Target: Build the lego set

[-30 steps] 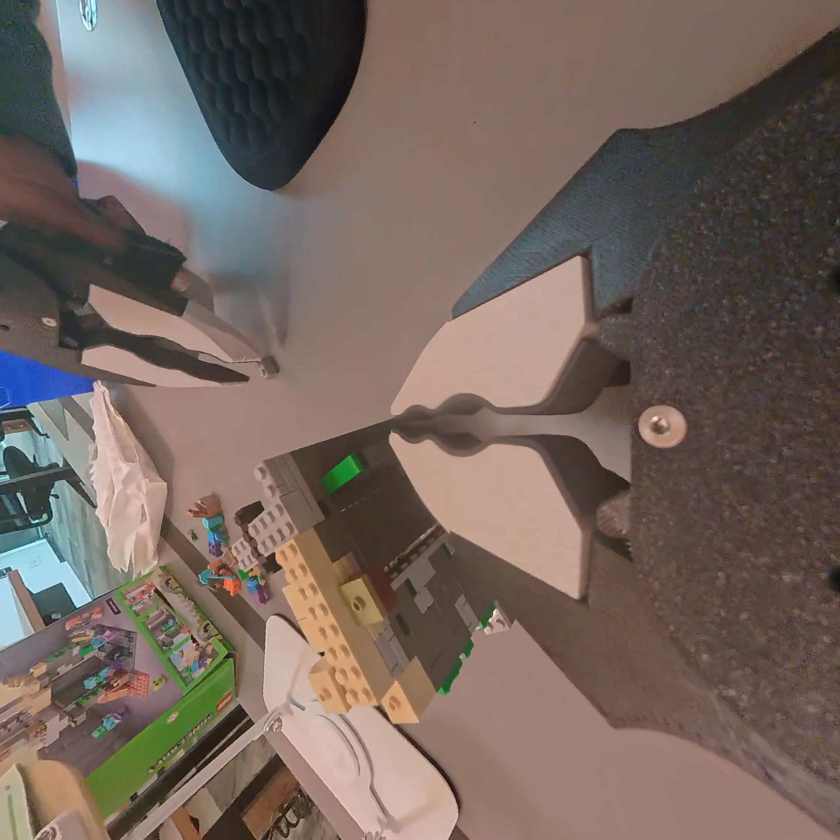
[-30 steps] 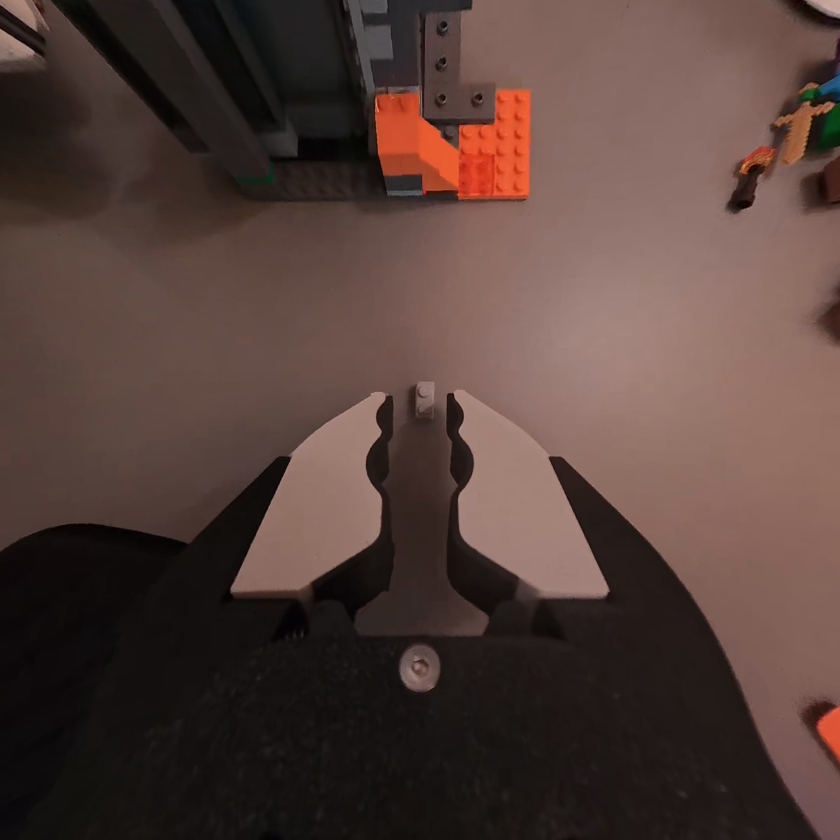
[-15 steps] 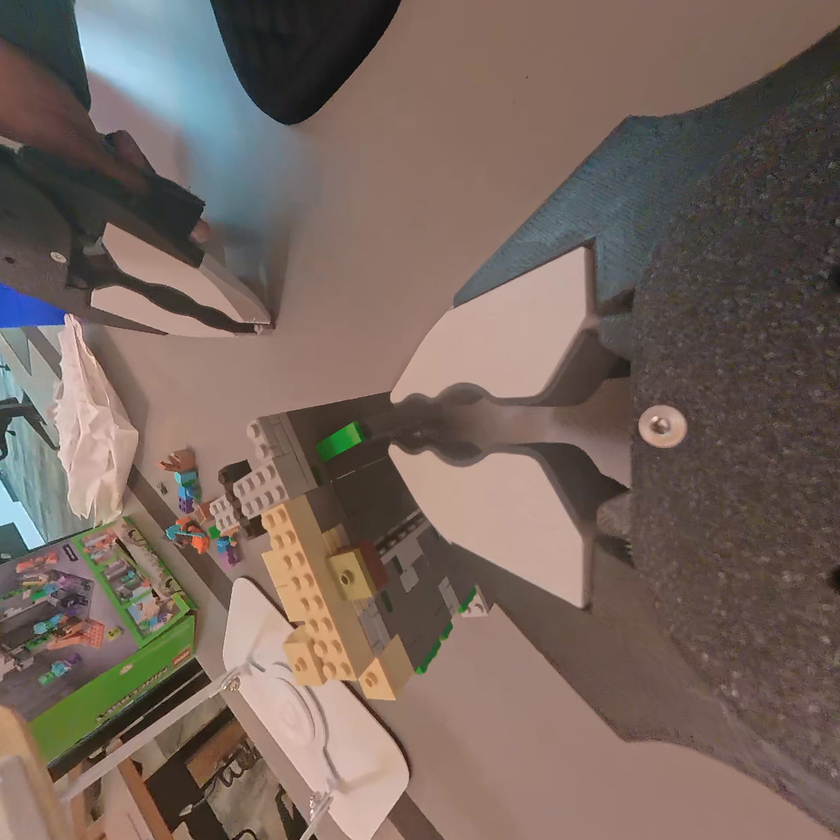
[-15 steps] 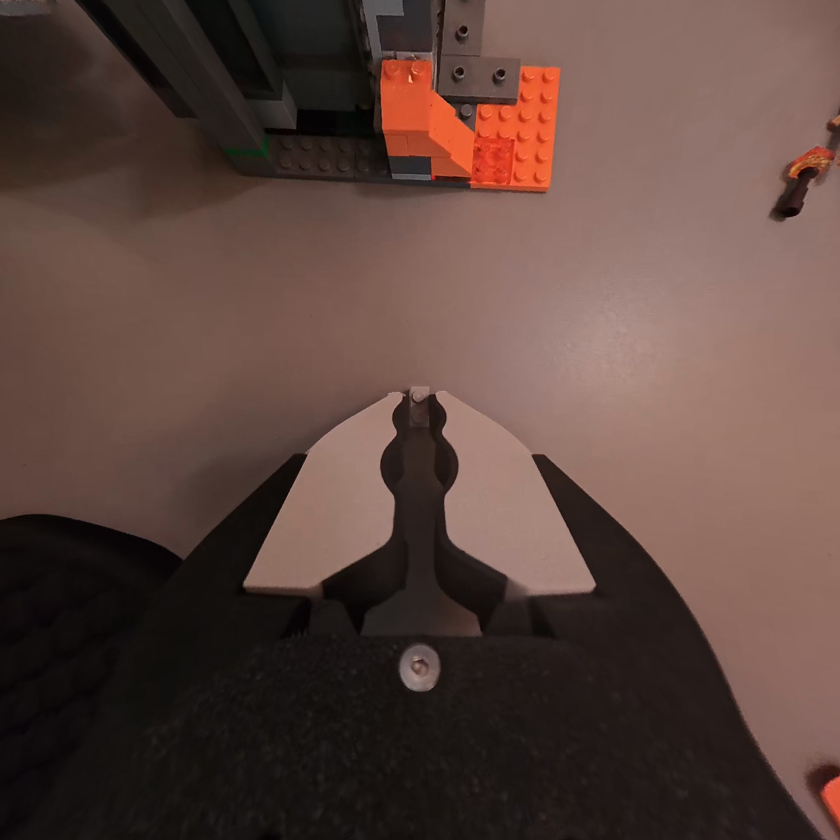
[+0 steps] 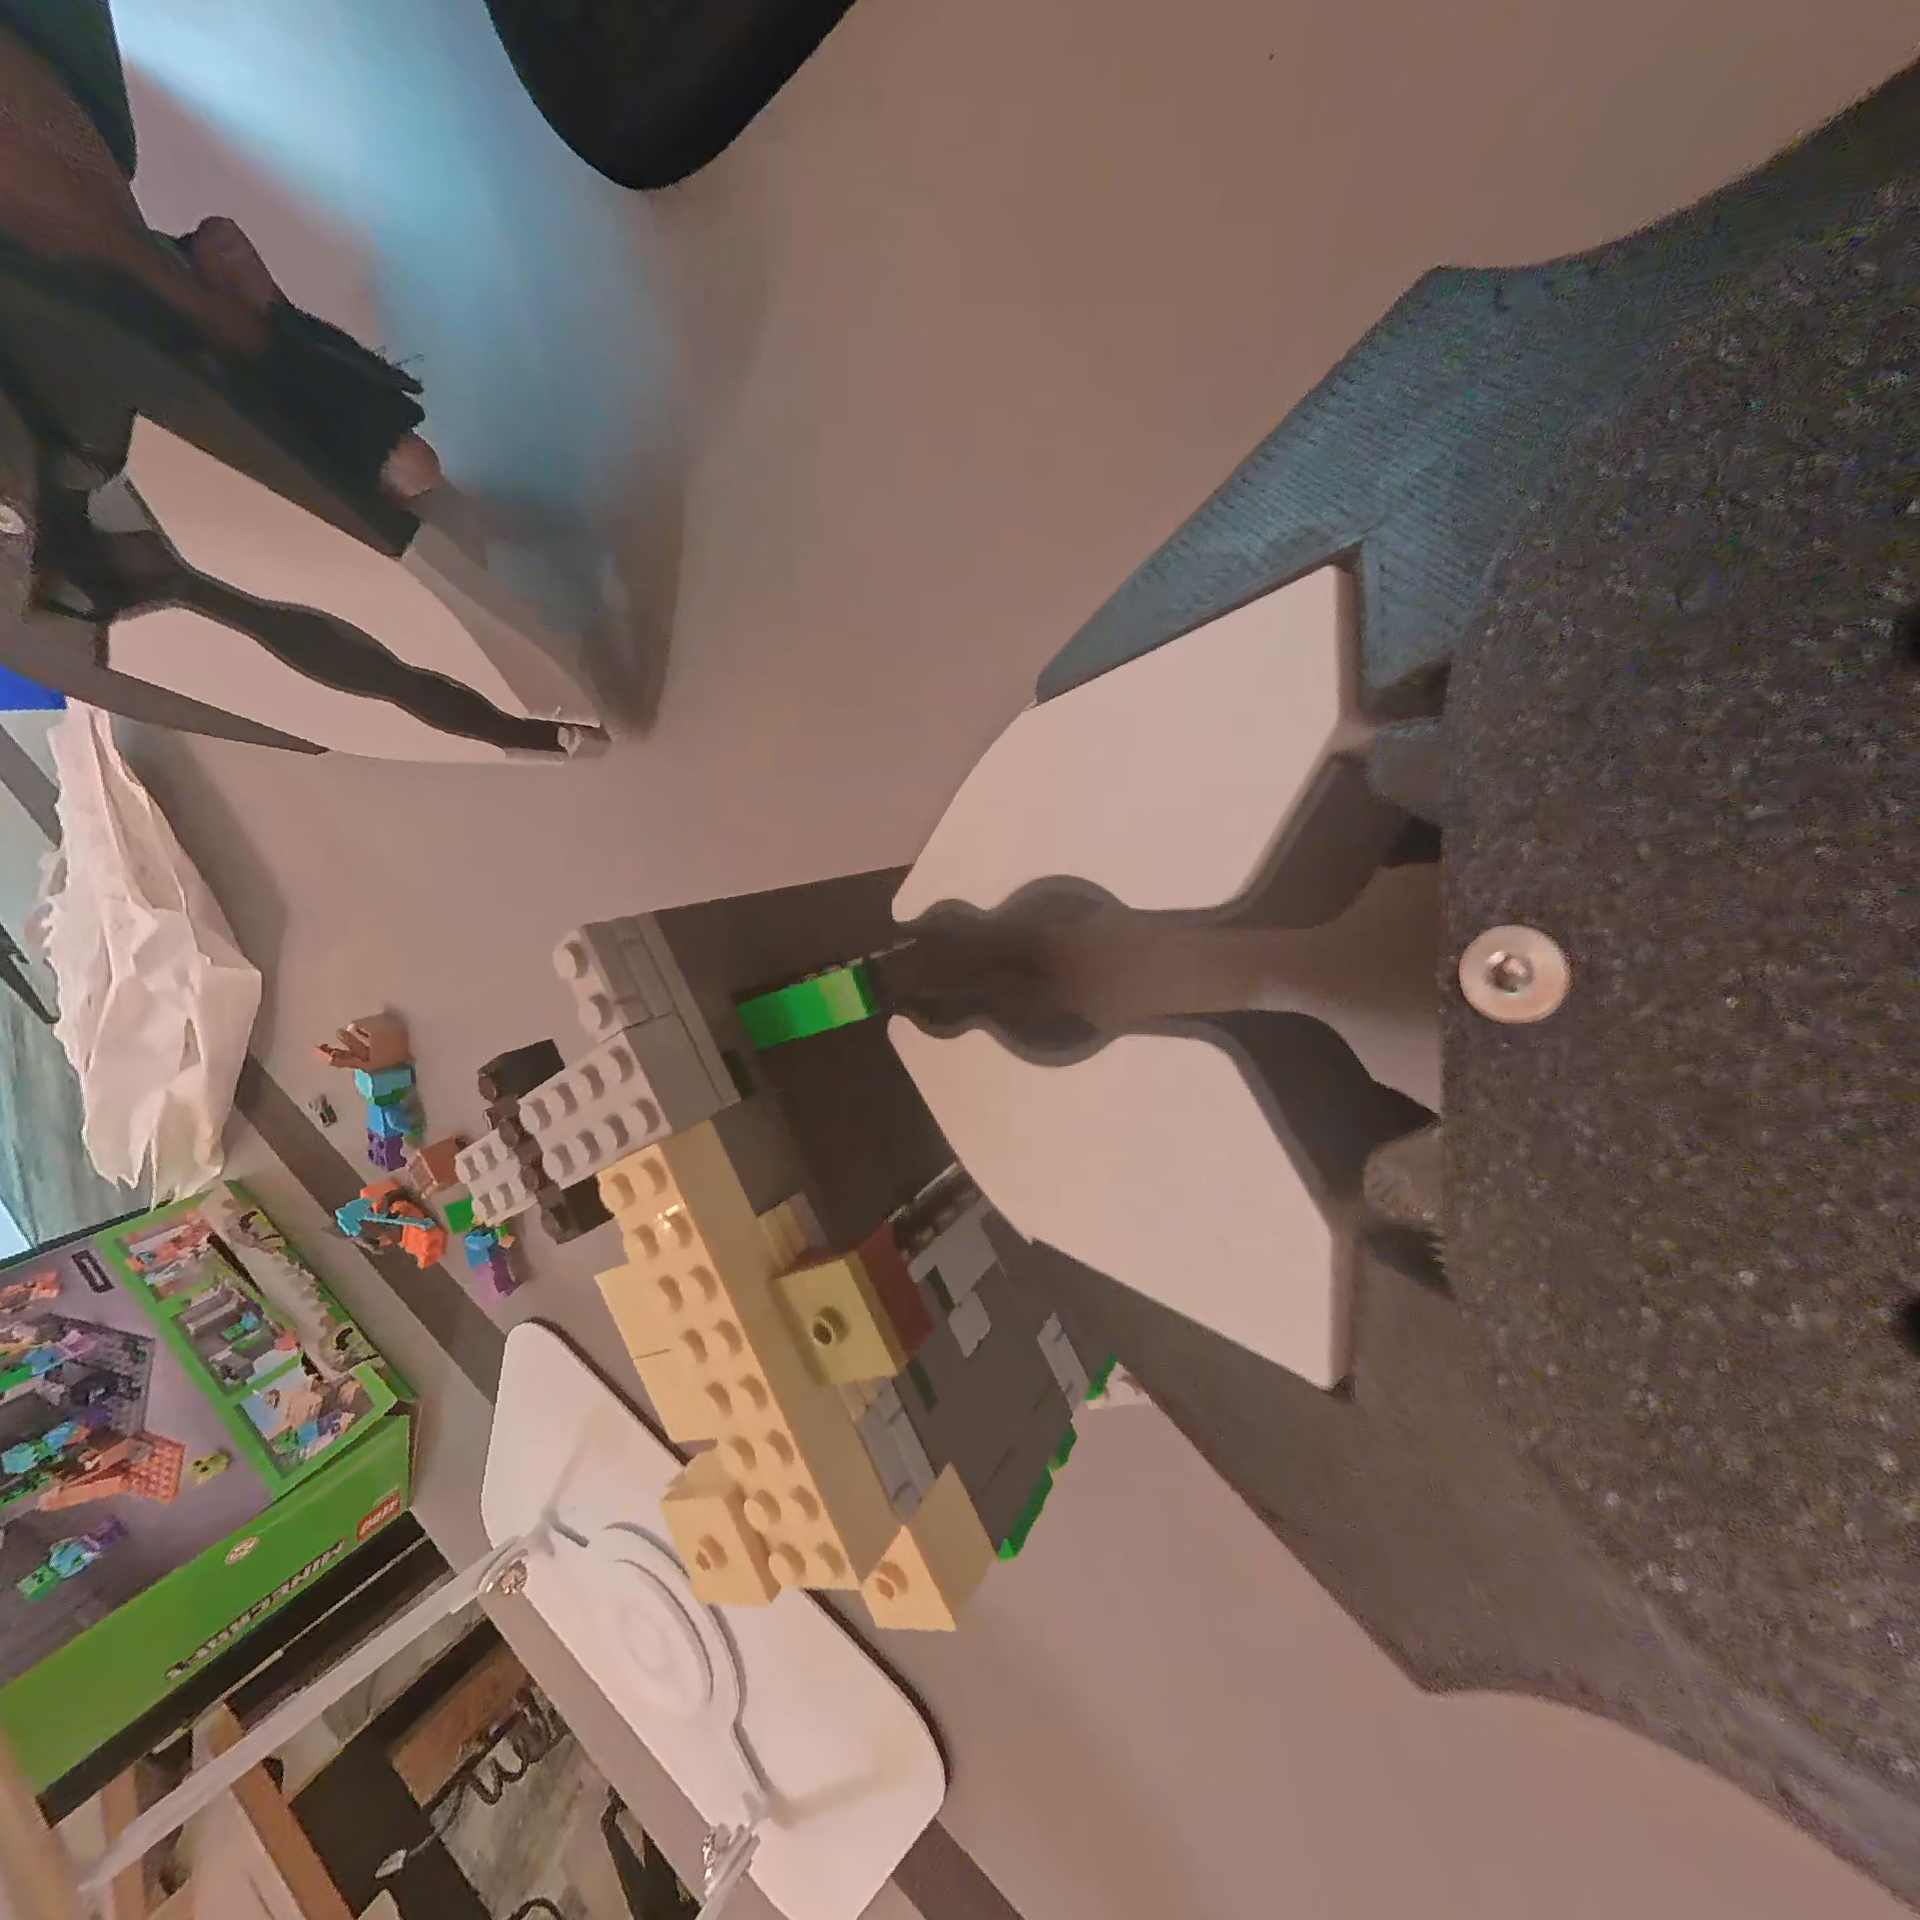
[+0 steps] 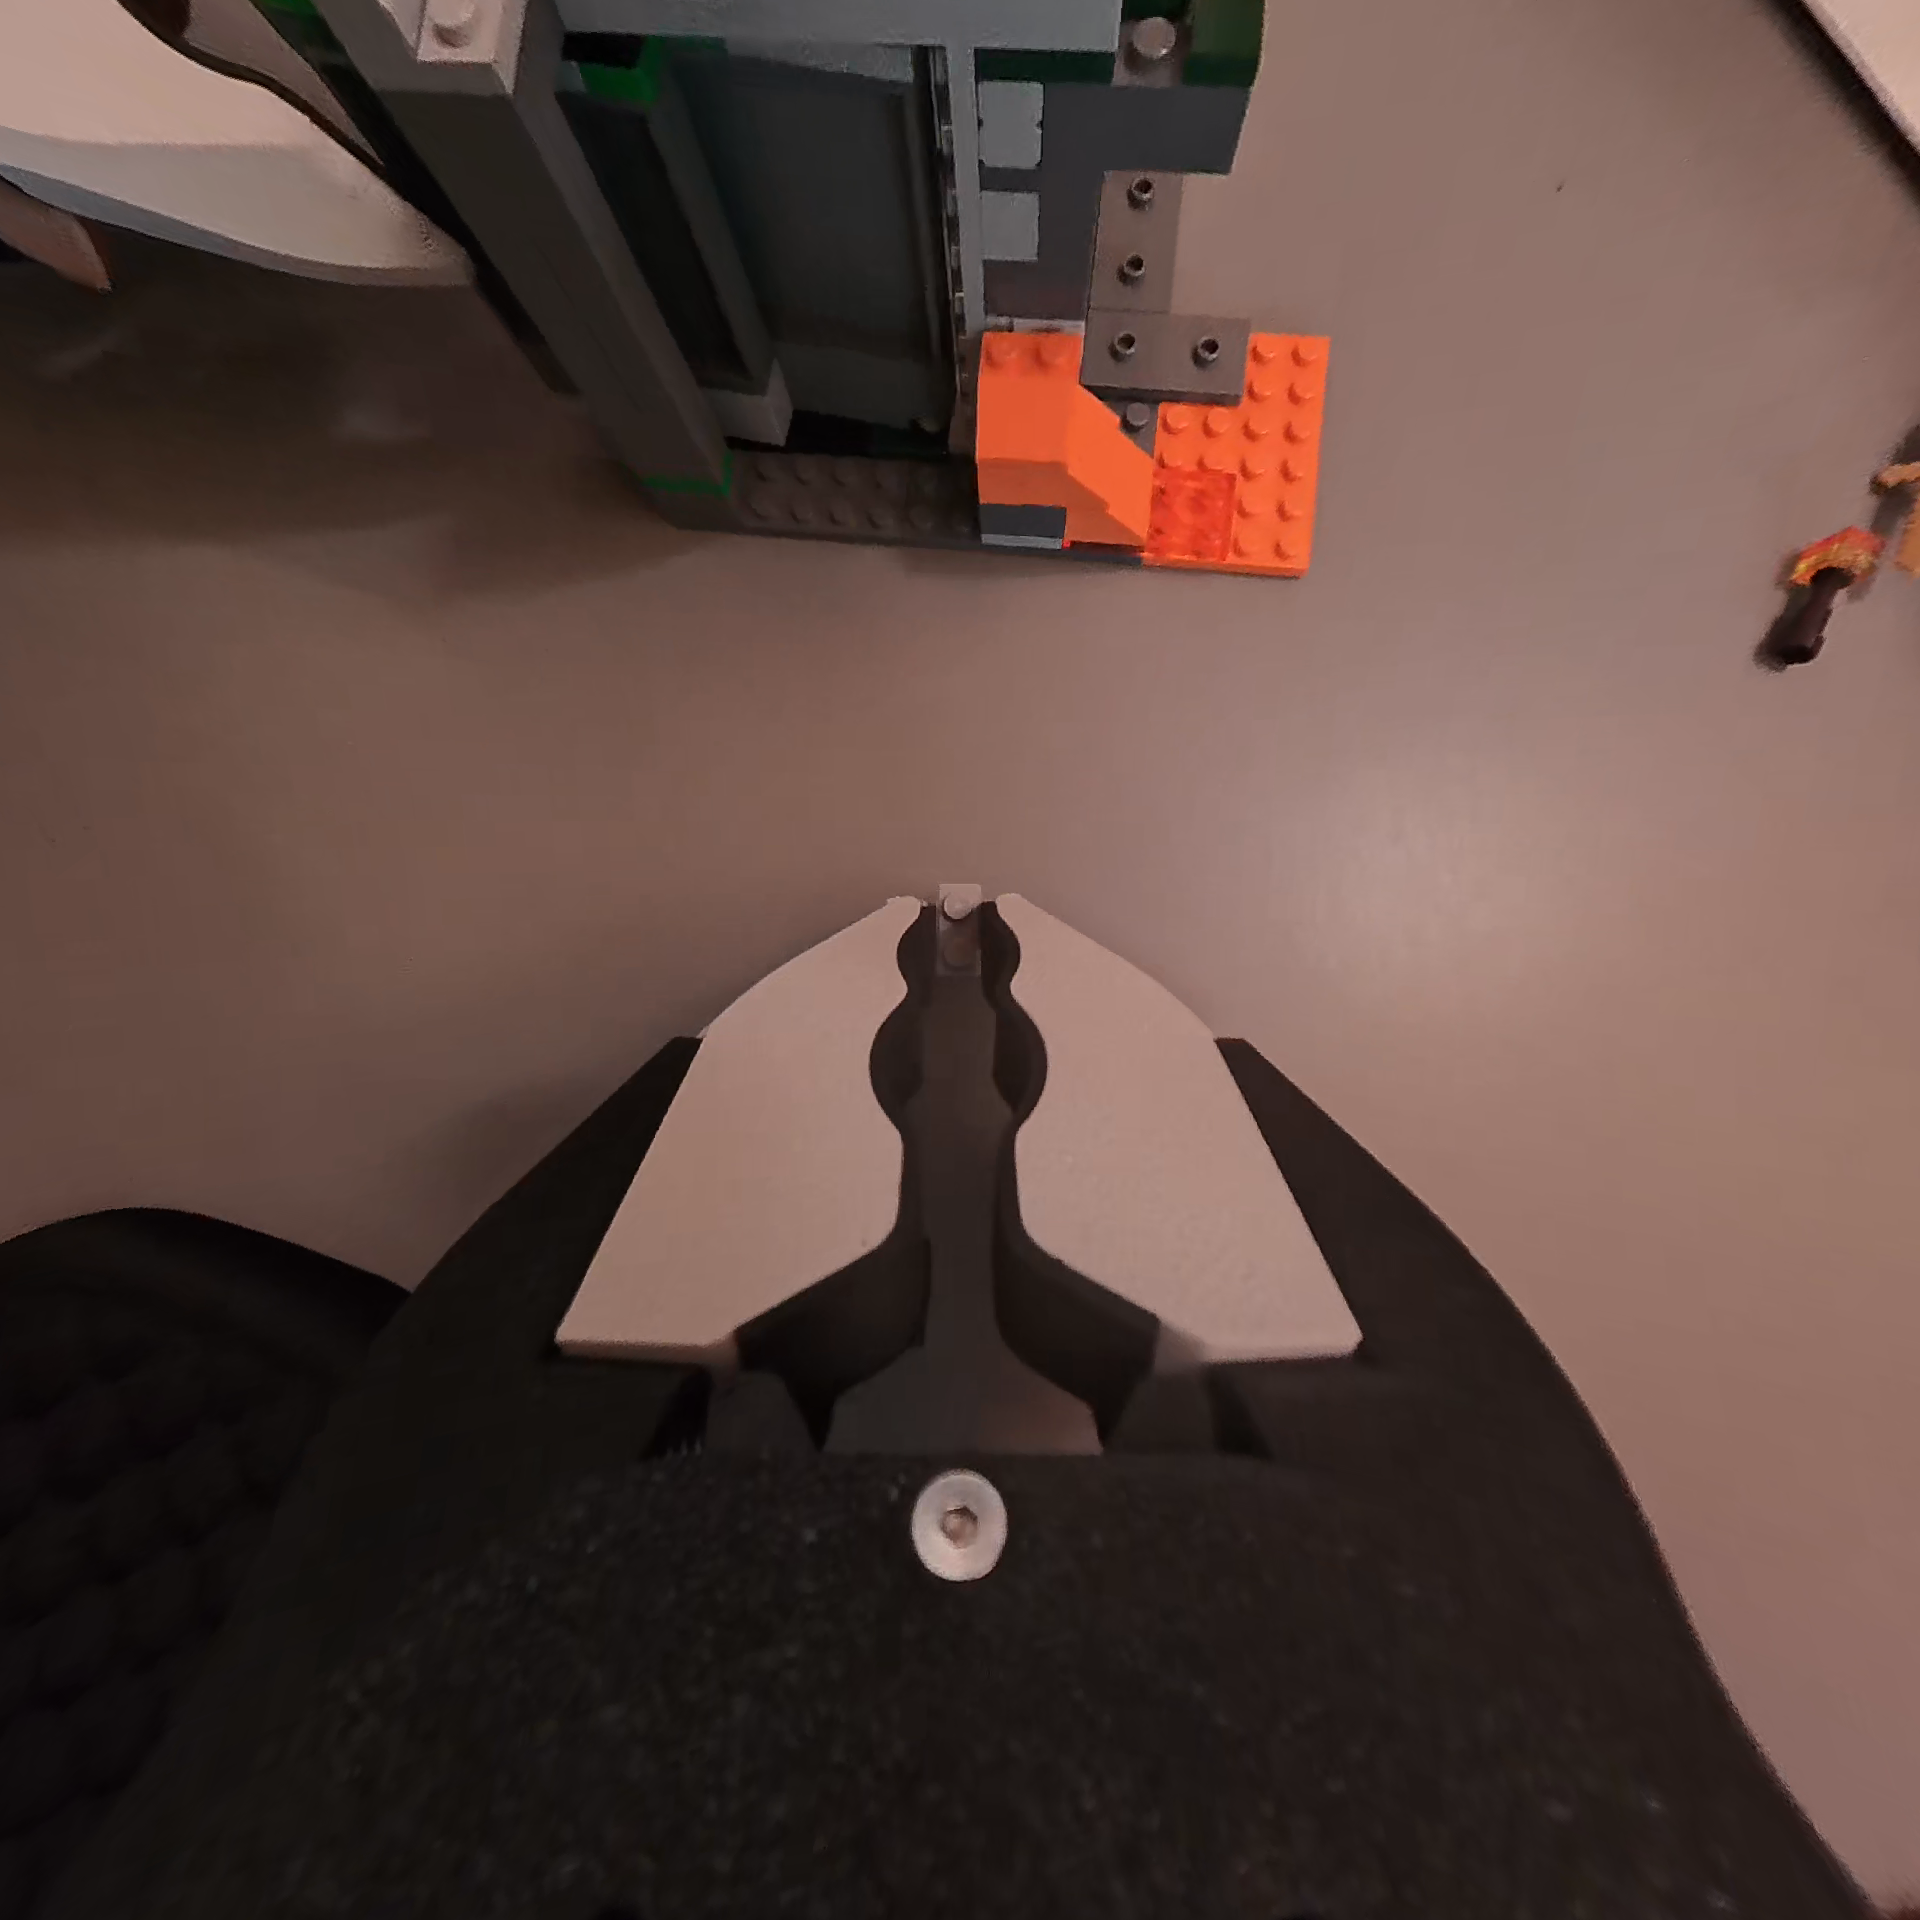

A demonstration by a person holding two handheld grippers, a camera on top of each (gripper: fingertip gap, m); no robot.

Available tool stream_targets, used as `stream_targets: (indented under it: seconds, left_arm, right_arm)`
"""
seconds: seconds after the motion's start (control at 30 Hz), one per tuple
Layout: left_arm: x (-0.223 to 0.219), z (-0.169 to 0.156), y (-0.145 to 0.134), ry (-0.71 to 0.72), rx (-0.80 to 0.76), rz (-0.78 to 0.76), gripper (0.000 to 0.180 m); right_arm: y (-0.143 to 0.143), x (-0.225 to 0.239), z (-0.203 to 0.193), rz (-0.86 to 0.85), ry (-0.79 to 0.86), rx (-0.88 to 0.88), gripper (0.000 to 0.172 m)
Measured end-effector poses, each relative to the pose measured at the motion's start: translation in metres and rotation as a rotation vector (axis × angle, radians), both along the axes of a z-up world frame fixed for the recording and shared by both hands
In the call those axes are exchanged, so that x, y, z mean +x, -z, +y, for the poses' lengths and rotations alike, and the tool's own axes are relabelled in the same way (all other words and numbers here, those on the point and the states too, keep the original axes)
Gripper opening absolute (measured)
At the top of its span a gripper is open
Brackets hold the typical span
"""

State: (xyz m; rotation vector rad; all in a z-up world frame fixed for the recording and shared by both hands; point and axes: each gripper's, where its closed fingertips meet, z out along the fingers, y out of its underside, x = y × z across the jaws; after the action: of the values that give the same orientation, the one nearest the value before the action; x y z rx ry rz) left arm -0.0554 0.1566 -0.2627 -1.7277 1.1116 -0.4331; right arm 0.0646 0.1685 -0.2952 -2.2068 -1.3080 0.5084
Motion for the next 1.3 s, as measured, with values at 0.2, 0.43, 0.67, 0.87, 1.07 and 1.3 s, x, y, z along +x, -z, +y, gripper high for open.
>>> stream_targets:
  seconds: [0.2,0.43,0.67,0.87,1.07,1.3]
  left_arm:
    - [-0.009,-0.004,0.0,0.077,-0.02,-0.014,0.011]
    - [-0.018,-0.013,0.0,0.226,-0.037,-0.034,0.01]
    - [-0.027,-0.01,0.0,0.221,-0.04,-0.042,0.01]
    - [-0.03,-0.009,-0.006,0.203,-0.002,-0.05,0.011]
    - [-0.033,-0.009,-0.009,0.183,0.021,-0.049,0.01]
    - [-0.035,-0.008,-0.011,0.17,0.039,-0.045,0.01]
  right_arm:
    - [-0.005,0.001,-0.003,0.007,-0.005,0.001,0.008]
    - [-0.016,-0.003,-0.007,0.021,-0.021,0.014,0.008]
    - [-0.027,-0.012,-0.012,0.048,-0.041,0.018,0.008]
    - [-0.043,-0.027,-0.014,0.088,-0.08,0.051,0.008]
    - [-0.069,-0.058,-0.022,0.072,-0.242,0.149,0.008]
    - [-0.09,-0.101,-0.027,-0.008,-0.406,0.226,0.008]
